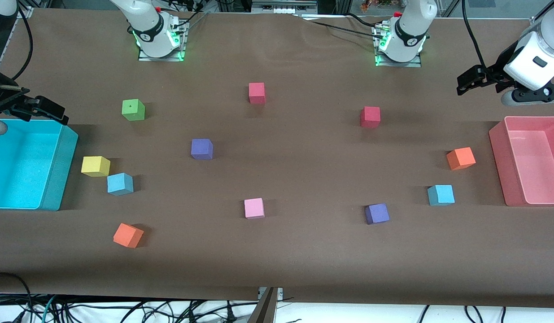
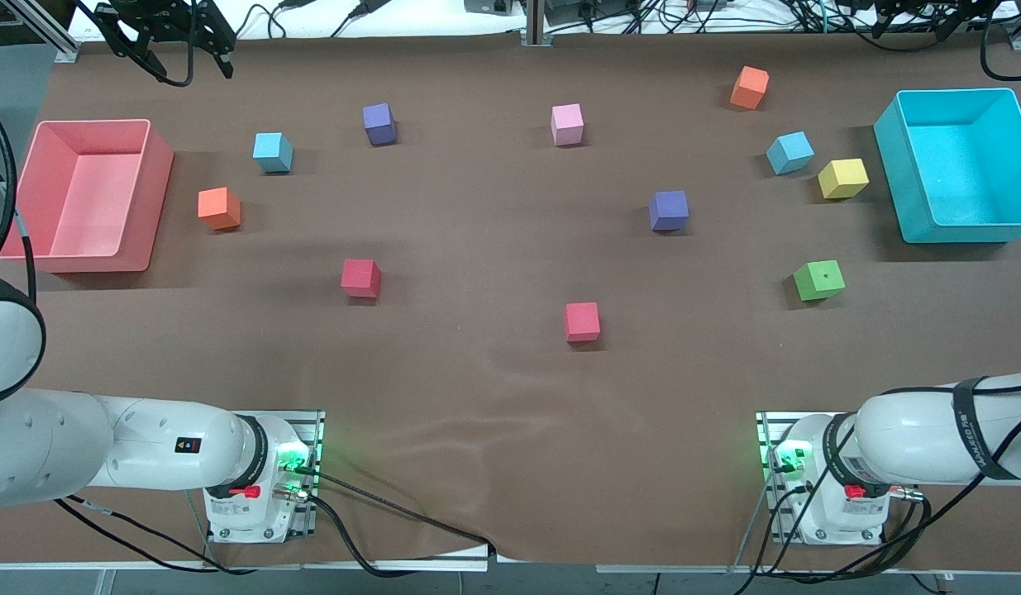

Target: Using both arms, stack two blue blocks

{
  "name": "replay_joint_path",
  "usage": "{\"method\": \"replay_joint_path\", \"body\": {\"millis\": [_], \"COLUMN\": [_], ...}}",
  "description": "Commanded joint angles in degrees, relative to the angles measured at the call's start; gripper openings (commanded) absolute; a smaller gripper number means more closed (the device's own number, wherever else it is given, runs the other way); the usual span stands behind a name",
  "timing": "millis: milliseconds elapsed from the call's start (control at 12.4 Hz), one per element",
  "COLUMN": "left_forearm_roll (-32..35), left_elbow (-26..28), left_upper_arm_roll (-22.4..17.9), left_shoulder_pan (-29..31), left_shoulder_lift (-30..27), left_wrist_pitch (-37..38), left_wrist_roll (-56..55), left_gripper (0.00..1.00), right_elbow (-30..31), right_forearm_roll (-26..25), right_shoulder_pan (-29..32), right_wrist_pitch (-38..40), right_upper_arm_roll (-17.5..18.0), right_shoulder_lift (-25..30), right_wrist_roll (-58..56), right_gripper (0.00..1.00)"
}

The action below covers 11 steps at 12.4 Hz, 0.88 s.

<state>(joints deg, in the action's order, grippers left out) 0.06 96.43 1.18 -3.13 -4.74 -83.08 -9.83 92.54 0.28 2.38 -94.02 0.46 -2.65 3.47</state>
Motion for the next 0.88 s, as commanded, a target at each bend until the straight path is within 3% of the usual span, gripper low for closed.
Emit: {"method": "replay_joint_path", "body": {"millis": [0,804], "left_forearm_roll": [-0.7,-4.5], "left_elbow": [-1.7,-1.0], "left_upper_arm_roll": [0.2,0.1], "left_shoulder_pan": [0.5,3.2], "left_shoulder_lift": [0.9,1.0], "left_wrist_pitch": [1.6,1.3], "left_wrist_roll": [0.1,0.8], "left_gripper": [1.0,1.0], "right_elbow": [-0.6,-0.4], "right_forearm_roll": [-0.1,-0.1], "right_shoulder_pan": [0.5,0.7], "right_wrist_pitch": [0.2,-0.1], "right_upper_arm_roll": [0.4,0.2], "right_shoulder_lift": [0.4,-1.2], "right_wrist_roll": [0.5,0.0], "right_gripper": [1.0,1.0]}}
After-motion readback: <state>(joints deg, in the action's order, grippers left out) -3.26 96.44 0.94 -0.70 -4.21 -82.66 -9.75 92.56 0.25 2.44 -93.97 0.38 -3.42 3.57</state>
